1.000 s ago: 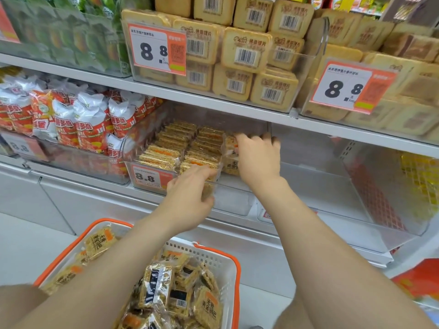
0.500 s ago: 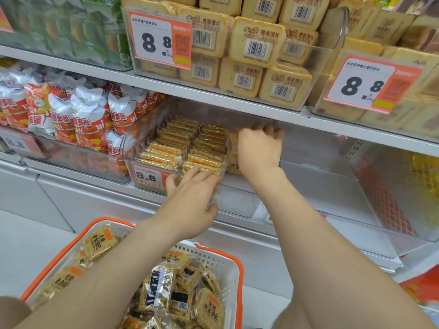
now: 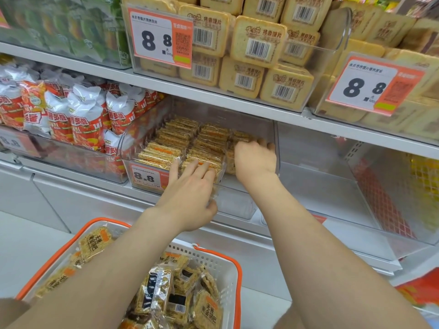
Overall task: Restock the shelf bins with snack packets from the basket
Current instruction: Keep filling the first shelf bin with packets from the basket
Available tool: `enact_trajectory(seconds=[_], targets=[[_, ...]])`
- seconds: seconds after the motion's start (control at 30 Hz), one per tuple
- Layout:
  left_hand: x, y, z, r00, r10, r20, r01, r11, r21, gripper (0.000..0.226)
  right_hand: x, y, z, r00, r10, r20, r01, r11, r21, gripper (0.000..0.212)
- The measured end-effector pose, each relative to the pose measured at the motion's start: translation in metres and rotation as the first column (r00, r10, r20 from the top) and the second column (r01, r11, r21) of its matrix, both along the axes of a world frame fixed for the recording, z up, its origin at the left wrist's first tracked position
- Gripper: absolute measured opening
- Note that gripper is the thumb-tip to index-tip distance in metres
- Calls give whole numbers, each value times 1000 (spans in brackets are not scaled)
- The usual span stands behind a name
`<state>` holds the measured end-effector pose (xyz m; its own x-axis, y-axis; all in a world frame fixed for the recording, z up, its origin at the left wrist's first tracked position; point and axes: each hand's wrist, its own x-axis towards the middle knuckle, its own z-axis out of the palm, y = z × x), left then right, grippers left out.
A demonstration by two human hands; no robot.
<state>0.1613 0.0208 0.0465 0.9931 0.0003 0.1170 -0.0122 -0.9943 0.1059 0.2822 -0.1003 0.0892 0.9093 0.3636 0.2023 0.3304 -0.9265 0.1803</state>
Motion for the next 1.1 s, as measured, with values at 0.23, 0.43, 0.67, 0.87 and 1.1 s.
enact_trajectory(seconds=[0.23, 0.43, 0.67, 0.87, 1.1], targets=[[2, 1, -1, 1000, -29, 6, 29, 999, 25, 62, 2, 5, -6, 1000, -13, -20, 16, 992, 128, 44], [3, 5, -3, 999, -44, -4, 44, 999, 7, 66, -1, 3, -6, 999, 53, 1, -53, 989, 134, 31], [-7, 9, 4, 991, -77, 113, 89, 991, -104, 56, -16, -9, 2, 985, 141, -101, -113, 963, 244, 27], [-28, 9, 8, 903, 44, 428, 15, 991, -134, 24, -76, -1, 10, 964, 267, 3, -244, 877, 414, 20], [-68, 23, -9, 995, 99, -6, -100, 993, -63, 21, -129, -1, -3, 840, 423, -341, -344, 900, 268, 29]])
